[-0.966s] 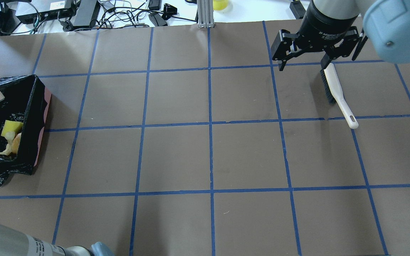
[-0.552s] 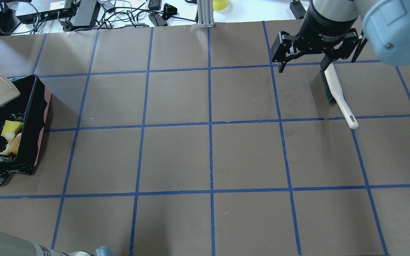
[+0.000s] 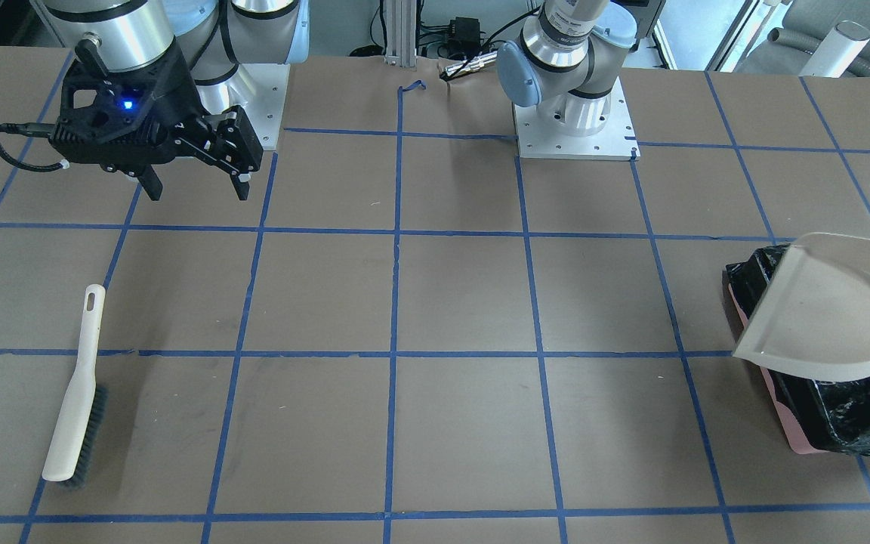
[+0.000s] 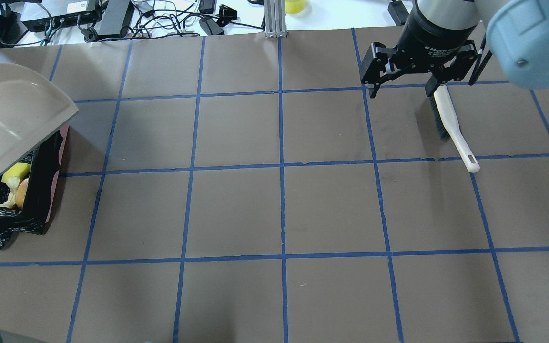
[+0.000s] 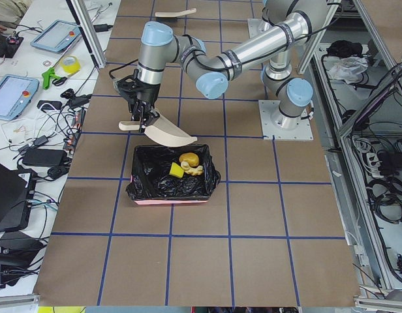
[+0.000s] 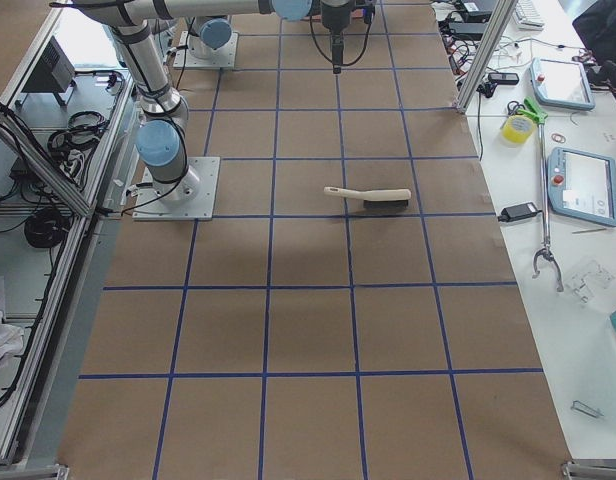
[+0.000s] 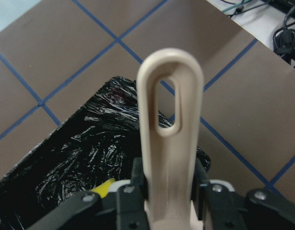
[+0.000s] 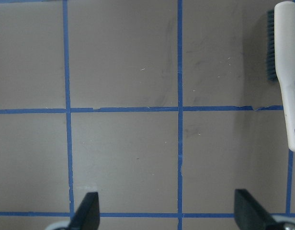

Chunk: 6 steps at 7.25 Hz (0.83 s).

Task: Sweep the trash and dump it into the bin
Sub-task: 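Bring the empty dustpan back onto the table with the left gripper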

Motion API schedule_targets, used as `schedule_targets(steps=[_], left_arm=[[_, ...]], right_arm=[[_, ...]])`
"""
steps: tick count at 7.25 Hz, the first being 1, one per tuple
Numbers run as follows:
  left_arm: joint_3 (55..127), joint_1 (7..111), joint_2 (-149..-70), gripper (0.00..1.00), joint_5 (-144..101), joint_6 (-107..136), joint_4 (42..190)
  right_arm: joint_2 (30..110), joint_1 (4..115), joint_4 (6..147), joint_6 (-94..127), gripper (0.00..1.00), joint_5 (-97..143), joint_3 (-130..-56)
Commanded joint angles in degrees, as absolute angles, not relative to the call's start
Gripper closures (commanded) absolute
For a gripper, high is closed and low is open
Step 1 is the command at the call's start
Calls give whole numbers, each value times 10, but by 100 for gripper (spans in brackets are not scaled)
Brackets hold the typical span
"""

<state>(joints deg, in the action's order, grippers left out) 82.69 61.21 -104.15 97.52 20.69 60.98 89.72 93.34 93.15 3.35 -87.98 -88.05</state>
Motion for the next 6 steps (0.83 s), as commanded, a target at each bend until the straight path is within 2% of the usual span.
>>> schedule_targets(steps=[1,4,6], left_arm=[[834,650,-1044,100,941,367,676],[858,685,-1080,100,843,587,674],[860,731,-1106,100,862,605,671]], right_arm=[[897,933,928,22,0,-875,-881],[898,933,926,23,0,-874,-881],[898,933,926,22,0,-874,-884]])
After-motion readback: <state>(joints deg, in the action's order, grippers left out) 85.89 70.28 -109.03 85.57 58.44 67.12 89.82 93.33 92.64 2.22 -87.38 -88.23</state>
